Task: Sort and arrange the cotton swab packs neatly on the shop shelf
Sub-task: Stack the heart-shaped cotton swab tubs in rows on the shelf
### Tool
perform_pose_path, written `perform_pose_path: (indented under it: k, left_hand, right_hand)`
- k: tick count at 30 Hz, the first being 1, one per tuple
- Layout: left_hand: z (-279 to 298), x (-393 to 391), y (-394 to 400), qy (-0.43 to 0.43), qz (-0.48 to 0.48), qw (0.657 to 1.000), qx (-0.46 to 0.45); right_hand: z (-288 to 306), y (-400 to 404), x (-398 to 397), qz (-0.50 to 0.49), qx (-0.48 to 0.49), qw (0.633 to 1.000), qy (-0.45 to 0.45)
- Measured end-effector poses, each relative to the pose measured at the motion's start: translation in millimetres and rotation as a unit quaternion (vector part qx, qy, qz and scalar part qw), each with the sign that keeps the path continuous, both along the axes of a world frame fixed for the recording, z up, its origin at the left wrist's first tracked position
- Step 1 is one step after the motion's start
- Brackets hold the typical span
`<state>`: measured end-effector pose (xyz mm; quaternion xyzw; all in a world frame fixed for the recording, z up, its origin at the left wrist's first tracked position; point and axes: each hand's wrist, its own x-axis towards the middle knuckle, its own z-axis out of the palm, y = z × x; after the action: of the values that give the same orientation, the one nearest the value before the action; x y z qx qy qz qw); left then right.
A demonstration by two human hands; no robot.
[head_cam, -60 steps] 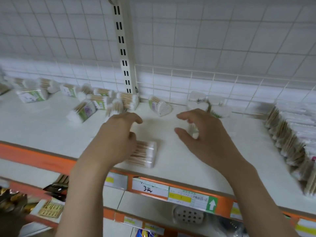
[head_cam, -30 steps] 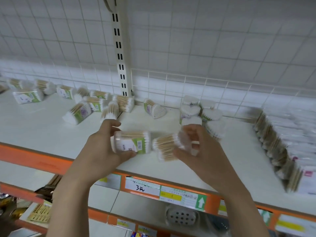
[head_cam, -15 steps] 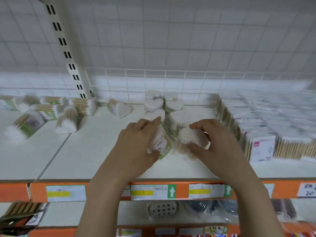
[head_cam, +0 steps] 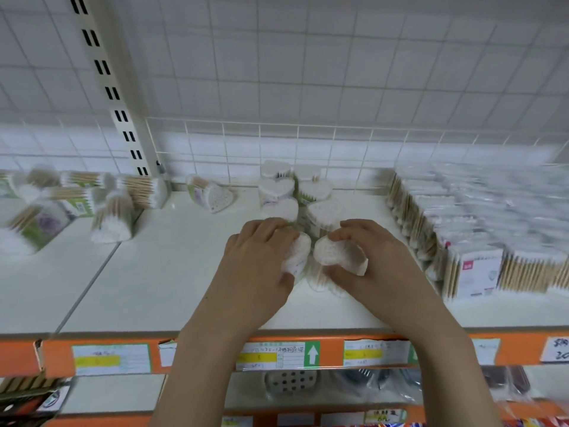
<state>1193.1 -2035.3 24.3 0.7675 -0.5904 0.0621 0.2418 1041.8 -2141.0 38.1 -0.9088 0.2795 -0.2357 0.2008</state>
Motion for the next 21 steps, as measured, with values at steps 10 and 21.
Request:
perform_pose_path:
  k: [10, 21]
  left_hand:
    - [13, 17, 16, 0.024, -0.003, 1.000, 0.000]
    - [31, 105, 63, 0.037, 0.053, 0.998, 0.012]
  right_hand:
    - [24, 15, 22, 0.022, -0.036, 0.999, -0.029]
    - [39, 43, 100, 0.045, -0.043, 0.997, -0.041]
